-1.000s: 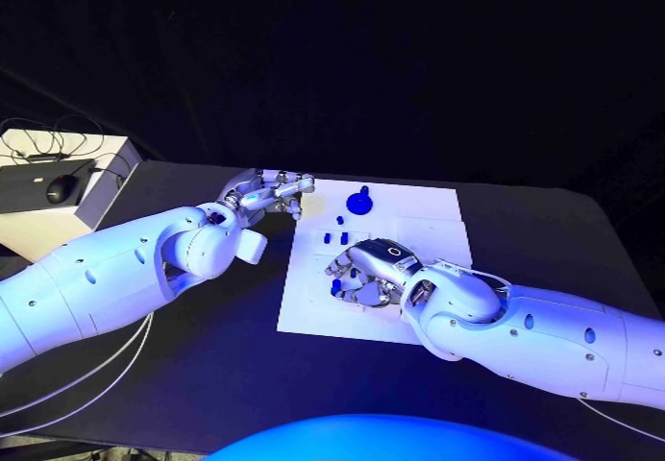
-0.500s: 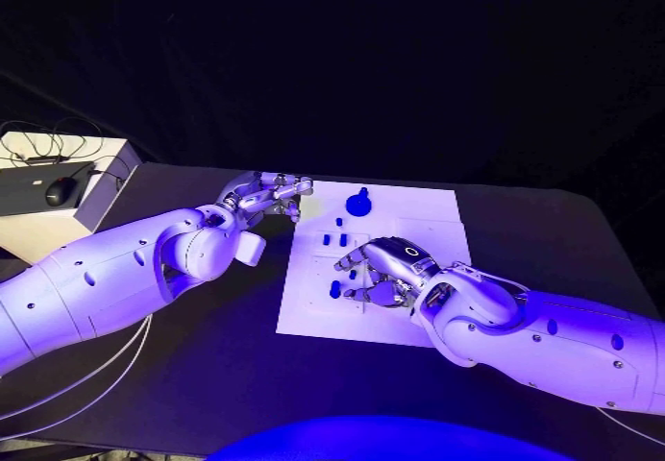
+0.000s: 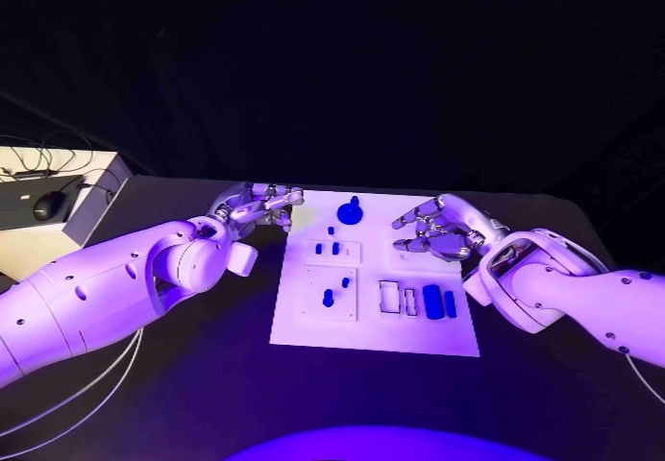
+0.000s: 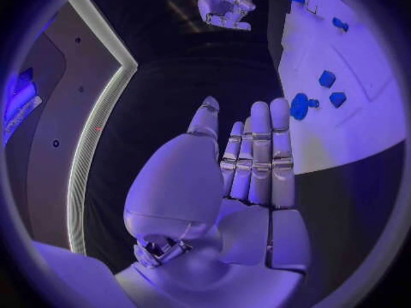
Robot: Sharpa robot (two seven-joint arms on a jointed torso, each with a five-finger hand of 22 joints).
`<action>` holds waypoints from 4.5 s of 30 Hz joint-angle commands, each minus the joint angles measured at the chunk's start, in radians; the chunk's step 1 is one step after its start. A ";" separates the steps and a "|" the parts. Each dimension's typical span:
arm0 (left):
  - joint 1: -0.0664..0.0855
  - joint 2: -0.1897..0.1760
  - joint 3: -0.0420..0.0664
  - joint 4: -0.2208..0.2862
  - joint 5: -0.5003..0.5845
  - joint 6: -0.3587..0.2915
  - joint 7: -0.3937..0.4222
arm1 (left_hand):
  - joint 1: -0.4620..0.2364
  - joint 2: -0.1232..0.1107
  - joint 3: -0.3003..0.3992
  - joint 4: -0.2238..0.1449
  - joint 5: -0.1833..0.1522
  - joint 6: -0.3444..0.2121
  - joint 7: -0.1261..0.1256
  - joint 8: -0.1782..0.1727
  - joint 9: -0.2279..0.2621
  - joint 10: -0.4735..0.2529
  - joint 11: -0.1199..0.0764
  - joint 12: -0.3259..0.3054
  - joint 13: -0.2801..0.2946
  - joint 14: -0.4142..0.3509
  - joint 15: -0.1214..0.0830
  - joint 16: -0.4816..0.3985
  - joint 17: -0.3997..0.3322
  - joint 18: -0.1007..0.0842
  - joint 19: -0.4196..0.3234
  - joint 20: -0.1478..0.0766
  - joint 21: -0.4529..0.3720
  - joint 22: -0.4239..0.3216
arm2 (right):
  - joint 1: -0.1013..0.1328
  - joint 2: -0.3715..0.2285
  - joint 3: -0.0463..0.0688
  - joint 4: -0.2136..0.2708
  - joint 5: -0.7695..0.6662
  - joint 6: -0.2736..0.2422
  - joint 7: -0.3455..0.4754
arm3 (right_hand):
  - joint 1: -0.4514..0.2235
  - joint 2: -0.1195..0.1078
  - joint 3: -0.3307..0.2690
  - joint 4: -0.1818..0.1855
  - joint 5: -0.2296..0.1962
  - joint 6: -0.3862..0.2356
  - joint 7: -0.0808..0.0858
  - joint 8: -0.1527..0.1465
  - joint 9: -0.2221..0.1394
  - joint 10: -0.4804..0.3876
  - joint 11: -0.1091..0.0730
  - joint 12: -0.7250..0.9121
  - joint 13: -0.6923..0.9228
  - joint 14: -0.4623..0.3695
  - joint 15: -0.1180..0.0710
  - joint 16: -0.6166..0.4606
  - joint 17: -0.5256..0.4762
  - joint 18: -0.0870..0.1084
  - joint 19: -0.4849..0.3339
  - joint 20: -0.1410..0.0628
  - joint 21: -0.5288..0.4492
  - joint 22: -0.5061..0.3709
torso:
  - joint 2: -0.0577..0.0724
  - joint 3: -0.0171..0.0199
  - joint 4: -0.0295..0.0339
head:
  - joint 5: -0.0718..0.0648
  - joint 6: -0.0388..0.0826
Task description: Assemble the parts on the task board
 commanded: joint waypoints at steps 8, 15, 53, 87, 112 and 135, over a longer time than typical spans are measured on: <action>-0.021 0.000 0.001 0.004 0.003 0.017 0.017 | -0.004 0.006 0.000 0.005 -0.004 -0.004 -0.002 -0.001 0.001 -0.003 -0.001 0.003 0.001 -0.006 0.002 -0.008 -0.004 0.015 -0.006 -0.001 -0.007 -0.005 | 0.010 -0.094 -0.002 0.017 0.045 0.283 -0.217 | -0.199 0.031 -0.095 0.132 0.003 0.049 -0.029 0.010 0.083 0.144 -0.015 0.201 0.311 0.009 -0.005 0.106 0.172 -0.011 0.066 -0.005 0.187 0.135 | -0.015 0.0042 -0.0066 | -0.035 -0.001; -0.025 -0.003 0.001 0.010 0.001 0.019 0.020 | -0.003 0.006 0.001 0.004 -0.003 -0.004 -0.003 -0.001 0.001 -0.003 -0.002 0.003 0.001 -0.006 0.002 -0.008 -0.004 0.015 -0.005 -0.001 -0.008 -0.006 | 0.011 -0.139 -0.005 0.048 -0.039 0.394 -0.426 | -0.213 0.068 -0.160 0.183 0.012 0.042 -0.056 0.047 0.359 0.173 -0.032 0.158 0.365 0.014 -0.019 0.098 0.190 -0.022 0.072 -0.019 0.195 0.165 | -0.019 0.0025 -0.0125 | -0.061 -0.009; -0.026 -0.012 0.001 0.029 0.000 0.019 0.024 | -0.005 0.002 -0.001 0.000 -0.004 -0.004 -0.002 -0.001 0.001 0.003 -0.003 0.005 0.001 -0.003 0.001 -0.006 -0.004 0.015 -0.001 -0.003 -0.009 -0.007 | -0.027 -0.024 -0.029 0.015 -0.207 0.463 -0.580 | -0.311 -0.015 -0.133 0.286 0.041 0.025 -0.070 0.022 0.688 0.175 -0.039 0.102 0.412 0.020 -0.025 0.096 0.232 -0.029 0.075 -0.025 0.184 0.198 | -0.018 0.0009 -0.0116 | -0.080 -0.024; -0.026 -0.019 0.001 0.035 0.000 0.029 0.005 | -0.009 0.003 0.000 0.003 -0.004 -0.006 -0.001 -0.001 0.001 -0.001 -0.002 0.005 0.001 -0.004 0.002 -0.006 -0.005 0.015 -0.001 -0.003 -0.011 -0.008 | -0.064 0.039 -0.031 -0.038 -0.166 0.412 -0.560 | -0.269 0.049 -0.144 0.165 0.305 0.026 -0.075 0.028 0.697 0.170 -0.043 0.097 0.403 0.021 -0.028 0.092 0.235 -0.032 0.075 -0.027 0.182 0.204 | -0.018 0.0008 -0.0118 | -0.070 -0.027; -0.027 -0.021 0.001 0.034 0.000 0.036 -0.001 | -0.008 0.004 0.000 0.002 -0.004 -0.006 -0.001 -0.001 0.001 -0.001 -0.002 0.005 0.001 -0.003 0.002 -0.006 -0.005 0.015 0.000 -0.003 -0.011 -0.008 | 0.004 0.007 -0.026 0.034 0.130 0.312 -0.553 | -0.271 0.081 -0.129 0.102 0.361 0.027 -0.081 0.035 0.697 0.170 -0.048 0.091 0.399 0.021 -0.032 0.089 0.234 -0.035 0.075 -0.032 0.185 0.205 | -0.017 0.0001 -0.0117 | -0.063 -0.028; -0.027 -0.021 0.001 0.037 0.000 0.041 -0.003 | -0.010 0.006 -0.001 0.003 -0.004 -0.005 -0.001 -0.001 0.001 -0.003 -0.001 0.005 0.001 -0.004 0.002 -0.005 -0.005 0.015 0.000 -0.003 -0.011 -0.007 | -0.003 0.130 -0.030 -0.039 0.077 0.362 -0.566 | -0.279 0.085 -0.130 0.100 0.335 0.025 -0.080 0.038 0.699 0.165 -0.047 0.084 0.395 0.020 -0.031 0.085 0.231 -0.034 0.075 -0.031 0.176 0.203 | -0.017 0.0000 -0.0121 | -0.055 -0.032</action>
